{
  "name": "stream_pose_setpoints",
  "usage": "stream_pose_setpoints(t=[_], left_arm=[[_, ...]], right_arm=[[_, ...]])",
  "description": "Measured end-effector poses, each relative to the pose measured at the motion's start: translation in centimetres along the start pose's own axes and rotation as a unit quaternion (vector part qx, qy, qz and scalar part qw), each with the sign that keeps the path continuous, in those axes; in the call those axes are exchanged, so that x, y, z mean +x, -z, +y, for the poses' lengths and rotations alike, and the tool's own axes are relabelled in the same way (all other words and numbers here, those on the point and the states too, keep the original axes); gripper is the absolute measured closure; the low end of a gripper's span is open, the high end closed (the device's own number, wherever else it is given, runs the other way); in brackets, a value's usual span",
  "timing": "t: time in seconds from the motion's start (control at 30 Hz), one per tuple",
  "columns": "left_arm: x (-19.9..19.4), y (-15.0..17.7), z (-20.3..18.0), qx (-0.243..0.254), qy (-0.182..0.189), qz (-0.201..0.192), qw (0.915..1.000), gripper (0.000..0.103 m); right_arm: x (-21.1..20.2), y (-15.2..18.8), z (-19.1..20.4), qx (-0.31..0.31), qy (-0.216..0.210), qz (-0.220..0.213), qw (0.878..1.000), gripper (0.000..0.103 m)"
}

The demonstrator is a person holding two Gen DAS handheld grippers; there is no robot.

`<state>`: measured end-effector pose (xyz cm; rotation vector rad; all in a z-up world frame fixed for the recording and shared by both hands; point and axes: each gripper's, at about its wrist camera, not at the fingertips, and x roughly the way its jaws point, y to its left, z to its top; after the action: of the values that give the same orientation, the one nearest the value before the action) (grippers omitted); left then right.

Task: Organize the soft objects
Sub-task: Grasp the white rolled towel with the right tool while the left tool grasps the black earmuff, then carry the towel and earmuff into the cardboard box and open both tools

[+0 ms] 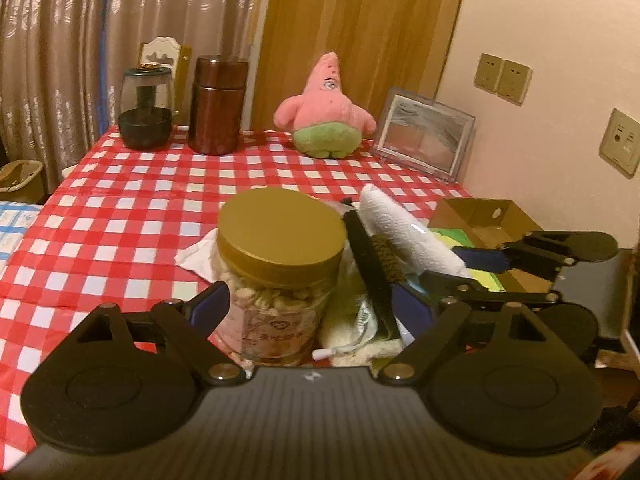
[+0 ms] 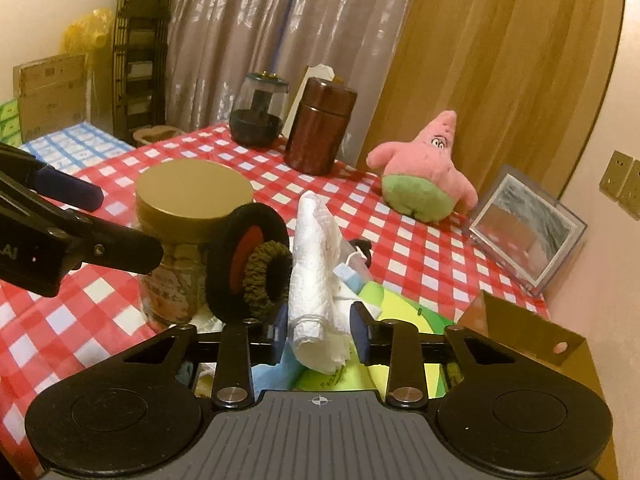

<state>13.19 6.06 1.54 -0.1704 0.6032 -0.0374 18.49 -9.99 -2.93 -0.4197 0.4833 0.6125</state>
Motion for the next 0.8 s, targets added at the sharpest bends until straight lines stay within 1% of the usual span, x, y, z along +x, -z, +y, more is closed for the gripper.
stream_pose_setpoints(t=[0.03,0.07,0.1,0.17,0.2,0.27,0.33,0.4,0.47,0.53,0.57,0.63,0.67,0.7,0.8], left_arm=[[0.1,0.0,-0.2,0.003,0.002,0.001,1.0,0.018],[0.2,0.0,-0.4,0.007,0.003,0.001,1.0,0.021],[0.3,-0.1,-0.7,0.01,0.004,0.002,0.9999,0.023],[0.5,-0.2,-1.1,0.01,0.009,0.003,0.9999,0.027],[0.5,-0.2,-1.3,0.011,0.013,0.004,0.9998,0.033],[0.7,-0.2,-1.7,0.012,0.018,0.006,0.9997,0.037],[1.0,-0.2,-2.1,0.012,0.027,0.009,0.9995,0.044],[1.3,-0.1,-2.5,0.012,0.03,0.013,0.9994,0.056],[1.7,-0.1,-2.9,0.014,0.032,0.015,0.9993,0.06],[2.0,-0.1,-3.3,0.015,0.033,0.017,0.9992,0.061],[2.3,-0.2,-3.5,0.016,0.033,0.018,0.9992,0.063],[2.9,-0.2,-3.9,0.019,0.027,0.021,0.9992,0.066],[3.2,-0.2,-4.1,0.021,0.025,0.023,0.9992,0.068],[3.5,-0.2,-4.3,0.023,0.022,0.025,0.9992,0.074],[4.2,-0.1,-4.6,0.028,0.011,0.028,0.9992,0.078]], right_arm=[[0.1,0.1,-0.1,0.002,-0.002,0.001,1.0,0.084],[0.1,0.2,-0.2,0.002,-0.002,0.001,1.0,0.089],[0.0,0.2,-0.3,0.0,0.0,-0.001,1.0,0.09],[-0.3,0.3,-0.6,0.004,0.002,-0.008,1.0,0.091],[-0.6,0.4,-0.8,0.01,0.002,-0.011,1.0,0.092],[-1.1,0.4,-1.5,0.031,0.005,-0.018,0.999,0.092],[-1.8,0.6,-2.3,0.054,0.01,-0.024,0.998,0.092],[-2.4,0.6,-2.9,0.069,0.015,-0.029,0.997,0.092],[-2.9,0.9,-3.4,0.078,0.019,-0.031,0.996,0.092],[-3.4,1.2,-3.7,0.086,0.022,-0.03,0.996,0.092],[-3.5,1.3,-3.8,0.091,0.024,-0.029,0.995,0.092],[-3.9,1.7,-4.0,0.099,0.027,-0.029,0.994,0.092],[-4.0,1.8,-4.1,0.102,0.027,-0.028,0.994,0.092],[-4.1,1.8,-4.1,0.103,0.028,-0.028,0.994,0.092],[-4.3,1.9,-4.3,0.105,0.03,-0.029,0.994,0.092]])
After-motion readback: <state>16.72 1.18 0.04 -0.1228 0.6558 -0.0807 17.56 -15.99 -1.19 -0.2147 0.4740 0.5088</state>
